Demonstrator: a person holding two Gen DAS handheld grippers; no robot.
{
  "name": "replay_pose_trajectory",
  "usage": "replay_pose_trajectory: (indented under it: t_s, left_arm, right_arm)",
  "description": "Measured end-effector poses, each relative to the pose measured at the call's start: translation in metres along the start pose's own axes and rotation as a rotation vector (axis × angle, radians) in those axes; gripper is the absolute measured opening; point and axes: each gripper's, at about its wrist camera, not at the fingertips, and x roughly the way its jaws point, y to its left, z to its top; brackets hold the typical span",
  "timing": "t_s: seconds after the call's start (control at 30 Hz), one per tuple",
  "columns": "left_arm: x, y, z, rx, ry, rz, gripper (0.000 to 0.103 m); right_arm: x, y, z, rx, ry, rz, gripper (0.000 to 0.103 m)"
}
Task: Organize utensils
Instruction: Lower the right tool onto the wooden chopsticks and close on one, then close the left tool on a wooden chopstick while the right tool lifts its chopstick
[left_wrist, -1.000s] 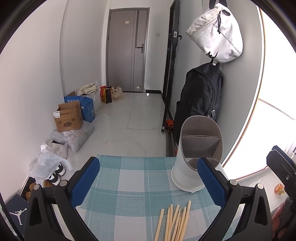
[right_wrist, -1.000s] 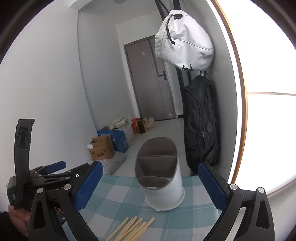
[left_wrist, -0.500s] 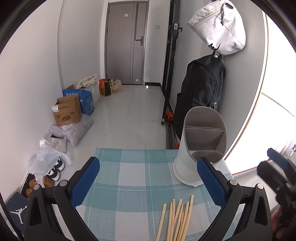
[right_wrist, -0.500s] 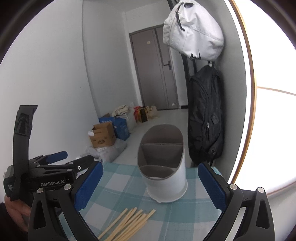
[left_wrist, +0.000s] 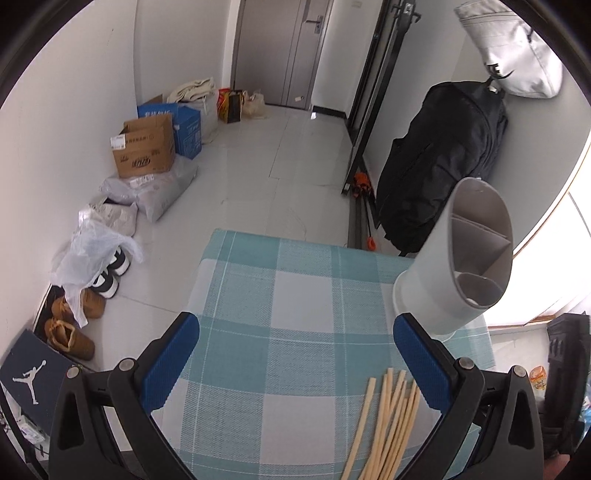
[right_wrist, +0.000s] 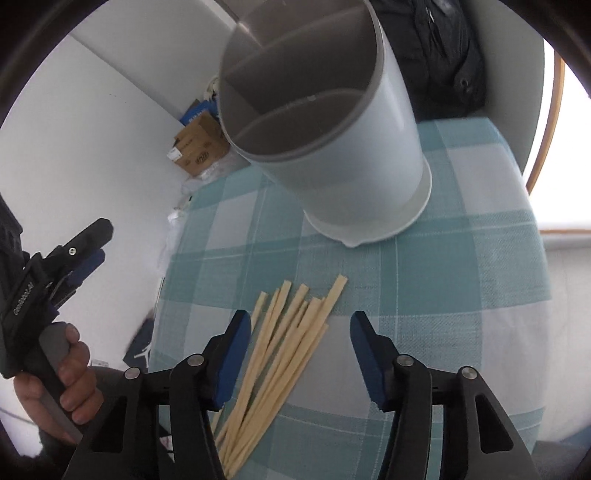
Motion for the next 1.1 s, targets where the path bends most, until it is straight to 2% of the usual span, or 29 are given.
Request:
replay_pose_trajectory:
  t_s: [0.03,0.2,0.27,0.43,0.57,0.63,0.7,0.73,0.8,0.9,1.03,1.1]
  left_arm:
    - [0.002,0.004,-0.001,-0.01,0.012,-0.003,0.102]
    - [0.006,0.018,-0.002,-0.045,0.052,-0.026,0.102]
    - [0.007,0.022,-0.001,-0.049,0.062,-0.025,0.102]
    - [0.007,0.027,-0.001,-0.045,0.065,-0.021,0.102]
    - [0.01,0.032,-0.001,-0.045,0.077,-0.015,0.102]
    - [0.014,0.032,-0.002,-0.031,0.087,0.015,0.102]
    - [0.016,0.034,-0.003,-0.021,0.094,0.032,0.102]
    - [0.017,0.035,-0.003,-0.022,0.096,0.032,0.102]
    - [0.017,0.037,-0.004,-0.025,0.101,0.037,0.102]
    - [0.022,0.039,-0.007,-0.016,0.121,0.053,0.102]
    - [0.033,0.034,-0.015,0.009,0.206,0.026,0.102]
    - [0.036,0.027,-0.02,0.053,0.238,0.027,0.102]
  right_arm:
    - [0.004,0.0,-0.001,0.01,0.012,0.001,0.043]
    - [0.016,-0.005,0.006,0.059,0.034,-0.104,0.035]
    - [0.02,-0.008,0.009,0.096,0.04,-0.135,0.027]
    - [0.027,0.001,0.013,0.111,0.022,-0.207,0.025]
    - [0.032,0.017,0.014,0.099,0.009,-0.35,0.023]
    - [0.036,0.027,0.013,0.07,0.009,-0.425,0.019]
    - [0.039,0.034,0.012,0.048,0.008,-0.463,0.018]
    - [0.038,0.035,0.011,0.042,0.006,-0.485,0.013]
    - [0.041,0.037,0.01,0.05,-0.007,-0.487,0.007]
    - [0.031,0.026,0.005,0.094,-0.05,-0.42,0.006]
    - [-0.005,0.012,-0.006,0.128,-0.148,-0.338,0.006]
    - [-0.02,0.013,-0.011,0.142,-0.194,-0.304,0.006]
